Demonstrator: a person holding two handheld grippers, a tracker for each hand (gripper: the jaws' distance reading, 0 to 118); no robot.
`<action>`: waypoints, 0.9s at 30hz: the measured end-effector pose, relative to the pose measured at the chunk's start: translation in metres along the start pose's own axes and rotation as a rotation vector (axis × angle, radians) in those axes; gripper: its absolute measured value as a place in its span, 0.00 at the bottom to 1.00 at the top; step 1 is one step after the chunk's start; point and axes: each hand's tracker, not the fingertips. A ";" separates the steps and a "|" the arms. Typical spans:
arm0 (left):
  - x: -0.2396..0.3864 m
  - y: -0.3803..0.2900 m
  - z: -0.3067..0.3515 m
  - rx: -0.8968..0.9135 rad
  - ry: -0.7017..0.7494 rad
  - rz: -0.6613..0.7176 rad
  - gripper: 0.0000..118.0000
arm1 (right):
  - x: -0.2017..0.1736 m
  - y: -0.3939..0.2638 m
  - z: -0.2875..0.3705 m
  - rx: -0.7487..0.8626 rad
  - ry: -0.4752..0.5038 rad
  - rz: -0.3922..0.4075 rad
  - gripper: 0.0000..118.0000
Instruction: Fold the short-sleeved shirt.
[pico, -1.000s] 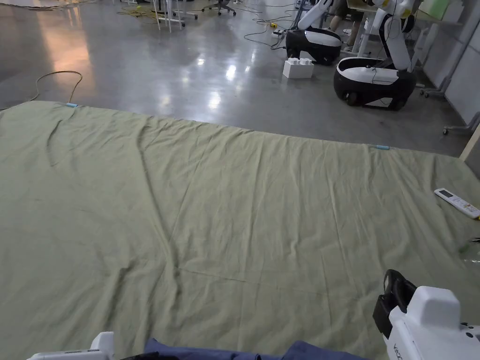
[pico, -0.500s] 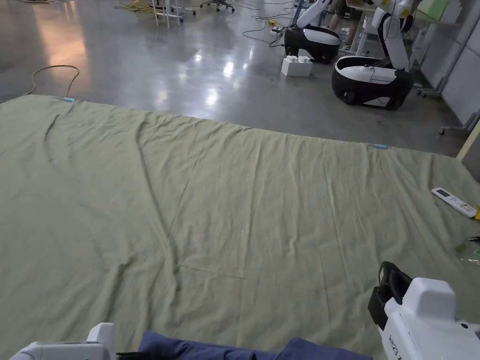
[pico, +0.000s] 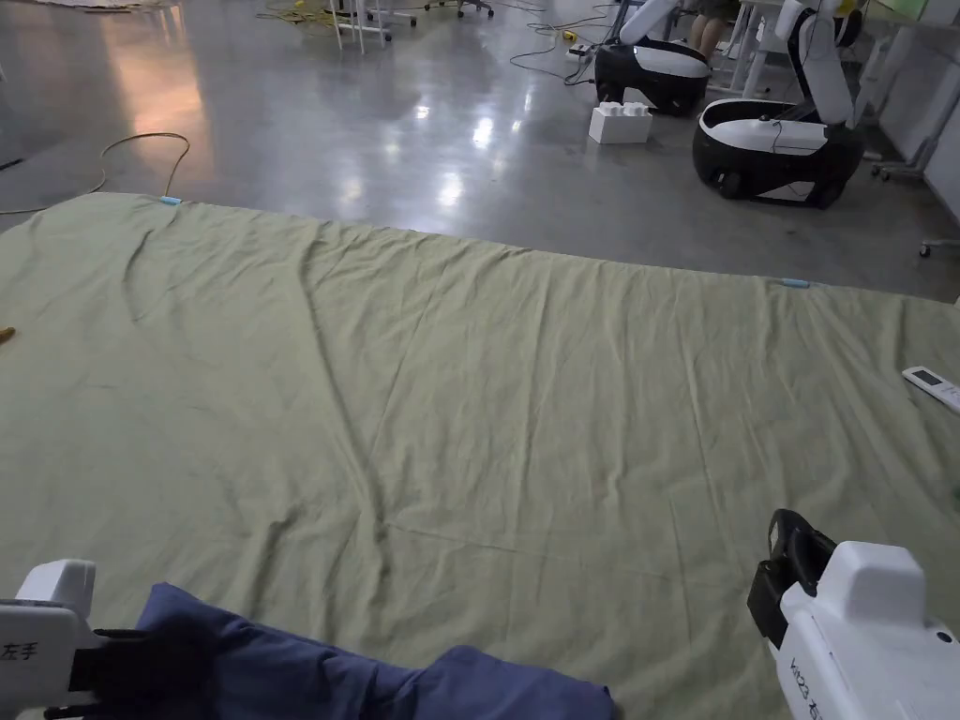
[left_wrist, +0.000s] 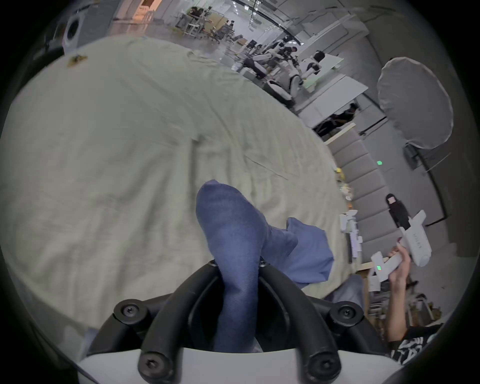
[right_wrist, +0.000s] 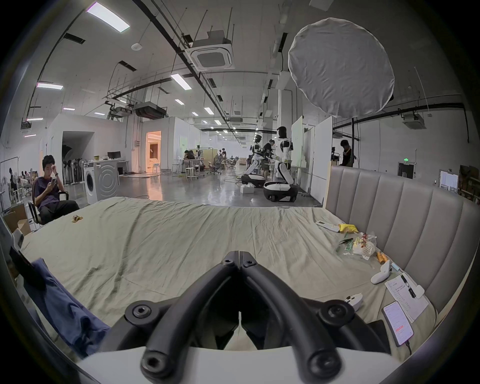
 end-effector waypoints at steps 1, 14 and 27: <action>0.005 0.001 0.003 -0.007 0.033 -0.013 0.12 | -0.001 -0.001 -0.001 -0.001 0.002 -0.002 0.00; 0.101 -0.007 0.003 -0.017 0.124 -0.089 0.12 | -0.003 -0.001 -0.004 0.001 0.013 -0.044 0.00; 0.171 -0.024 -0.044 -0.063 -0.023 -0.049 0.12 | 0.003 -0.005 -0.001 -0.006 0.004 -0.060 0.00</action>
